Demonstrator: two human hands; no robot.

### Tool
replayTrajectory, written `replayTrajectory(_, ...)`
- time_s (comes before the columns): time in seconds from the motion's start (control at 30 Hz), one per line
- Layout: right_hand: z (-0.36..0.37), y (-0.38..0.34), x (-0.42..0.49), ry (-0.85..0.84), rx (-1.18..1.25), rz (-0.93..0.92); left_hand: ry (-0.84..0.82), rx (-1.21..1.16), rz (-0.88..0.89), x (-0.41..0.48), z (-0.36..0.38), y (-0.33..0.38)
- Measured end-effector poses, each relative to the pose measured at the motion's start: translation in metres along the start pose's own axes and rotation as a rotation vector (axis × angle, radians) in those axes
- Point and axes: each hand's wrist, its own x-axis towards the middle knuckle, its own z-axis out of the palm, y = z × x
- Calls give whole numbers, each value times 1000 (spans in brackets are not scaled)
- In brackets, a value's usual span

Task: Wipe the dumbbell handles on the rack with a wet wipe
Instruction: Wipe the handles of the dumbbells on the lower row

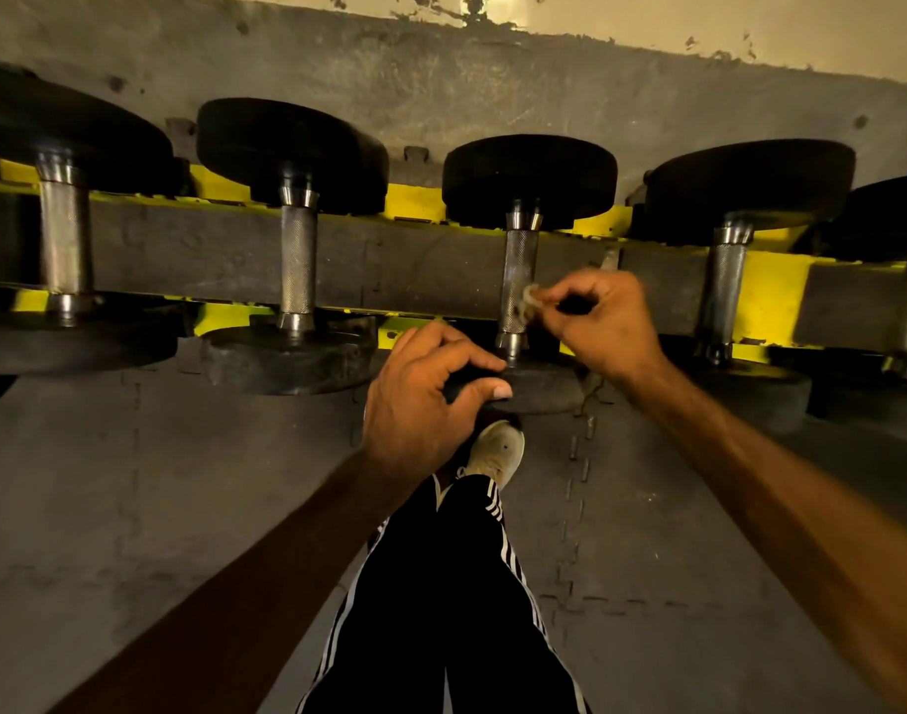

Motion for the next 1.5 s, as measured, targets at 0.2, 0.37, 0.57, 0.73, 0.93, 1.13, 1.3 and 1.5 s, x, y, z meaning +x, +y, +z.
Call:
replayTrajectory(0.2,3,-12,6,30,-206,-284,36,-10,4,-2,3,-1)
replayTrajectory(0.37,15,-26,21,-123,-526,-446,23,-6,6,-1,1,-3)
replayTrajectory(0.57,7,-57,36,-376,-1127,-523,20,1,27,-2,-1,-1)
replayTrajectory(0.73,30,-89,51,-493,-1306,-393,40,80,132,-12,-1,-6)
replayTrajectory(0.93,43,-97,47,-662,-1275,-317,13,223,259,-21,-8,-16)
replayTrajectory(1.13,35,-96,45,-563,-1352,-334,-2,248,336,-14,-12,-19)
replayTrajectory(1.3,36,-98,46,-611,-1330,-319,-47,237,348,-10,-15,-22)
replayTrajectory(1.5,42,-100,38,-651,-1312,-347,-63,225,338,-8,-15,-22)
